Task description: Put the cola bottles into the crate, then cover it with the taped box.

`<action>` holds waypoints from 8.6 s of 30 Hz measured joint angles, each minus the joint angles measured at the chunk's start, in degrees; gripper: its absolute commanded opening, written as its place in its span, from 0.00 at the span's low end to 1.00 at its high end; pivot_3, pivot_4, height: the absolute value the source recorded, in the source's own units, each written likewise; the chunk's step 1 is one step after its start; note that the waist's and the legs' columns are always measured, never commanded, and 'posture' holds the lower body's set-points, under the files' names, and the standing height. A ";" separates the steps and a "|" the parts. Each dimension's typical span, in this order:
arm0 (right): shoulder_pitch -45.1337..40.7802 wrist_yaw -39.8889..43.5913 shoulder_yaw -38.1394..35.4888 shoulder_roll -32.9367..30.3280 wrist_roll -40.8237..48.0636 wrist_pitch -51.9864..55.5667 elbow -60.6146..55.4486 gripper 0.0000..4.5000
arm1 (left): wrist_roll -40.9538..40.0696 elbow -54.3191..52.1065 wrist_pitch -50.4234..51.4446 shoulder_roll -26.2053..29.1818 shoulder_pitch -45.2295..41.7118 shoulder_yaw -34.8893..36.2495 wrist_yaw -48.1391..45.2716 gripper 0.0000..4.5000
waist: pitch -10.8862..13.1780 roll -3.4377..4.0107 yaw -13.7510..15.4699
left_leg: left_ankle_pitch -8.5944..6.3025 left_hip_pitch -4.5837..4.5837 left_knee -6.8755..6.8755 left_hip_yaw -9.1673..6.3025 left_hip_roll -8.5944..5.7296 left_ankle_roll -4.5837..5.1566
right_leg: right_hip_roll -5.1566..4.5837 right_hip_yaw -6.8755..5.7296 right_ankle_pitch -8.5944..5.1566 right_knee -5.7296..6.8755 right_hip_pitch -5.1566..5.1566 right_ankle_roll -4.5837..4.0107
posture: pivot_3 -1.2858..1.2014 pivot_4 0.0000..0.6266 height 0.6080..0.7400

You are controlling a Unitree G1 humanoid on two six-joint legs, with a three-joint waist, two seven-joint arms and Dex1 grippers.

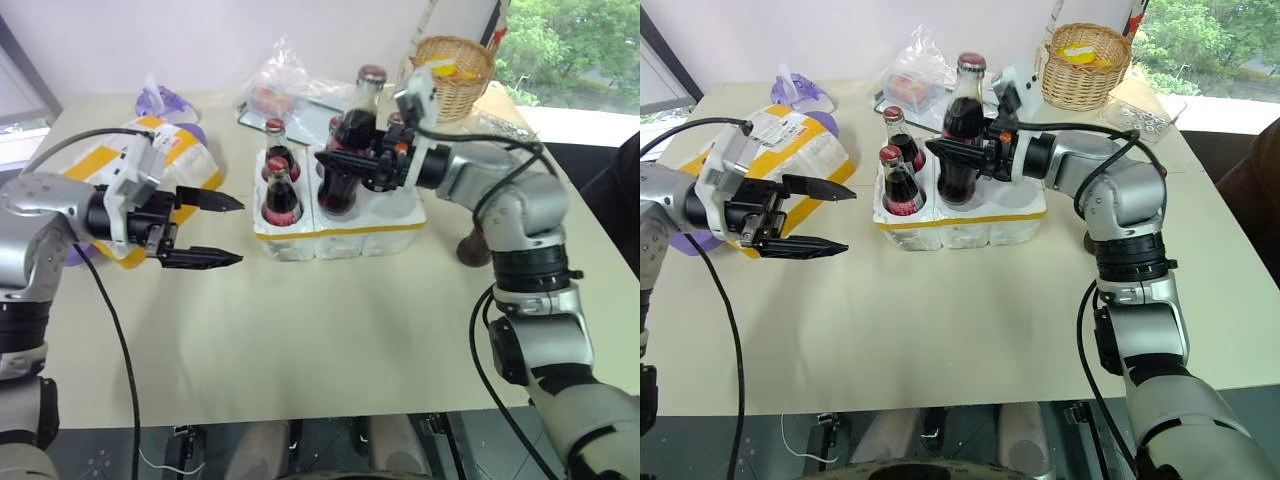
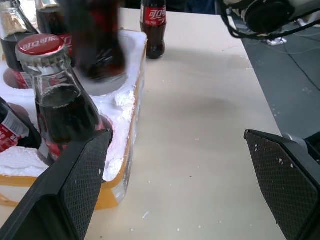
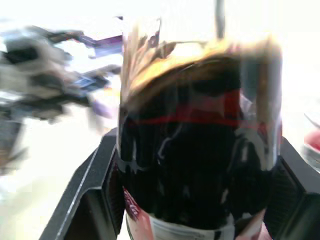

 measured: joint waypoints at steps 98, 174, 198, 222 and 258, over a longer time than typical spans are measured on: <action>61.51 -23.10 -46.61 -4.76 15.83 28.99 -64.47 0.99 | 4.27 9.66 -4.21 -10.05 -9.03 -7.28 -5.84 1.00 | -0.04 -0.09 1.51 | -0.10 0.30 -0.02 -0.04 0.08 0.22 | -0.03 -0.04 -0.01 -0.56 0.58 0.00 | 0.52 0.24 1.00; 18.10 -15.15 -2.39 -10.58 3.45 0.99 -16.96 0.62 | -0.16 -2.06 2.46 -3.10 -2.95 -2.56 1.20 1.00 | 0.22 0.32 1.18 | -0.15 0.46 -0.17 -0.02 0.06 0.29 | 0.06 -0.06 -0.02 -0.64 0.69 0.00 | 0.52 0.24 1.00; 18.25 5.86 -16.19 -31.73 11.03 12.76 -22.10 0.99 | 11.32 -9.91 1.75 2.93 6.28 5.44 24.72 1.00 | 0.21 0.27 1.73 | -0.19 0.45 -0.18 -0.04 0.07 0.31 | -0.08 -0.05 -0.01 -0.76 0.75 0.01 | 0.52 0.24 1.00; 26.63 14.16 -25.64 -37.66 18.40 12.40 -23.37 0.99 | 45.16 -25.75 27.61 8.07 31.55 0.77 55.98 1.00 | 0.25 0.22 1.76 | -0.24 0.39 -0.24 0.00 0.10 0.29 | -0.23 -0.04 -0.02 -0.81 0.64 0.01 | 0.52 0.24 1.00; 32.62 11.31 -31.51 -38.37 30.80 15.43 -35.17 1.00 | 61.40 13.52 -4.83 -0.48 17.88 -7.78 72.17 0.18 | 0.10 0.20 2.23 | -0.23 0.17 -0.15 0.00 0.07 0.28 | -0.33 -0.05 0.01 -0.76 0.46 0.02 | 0.52 0.24 1.00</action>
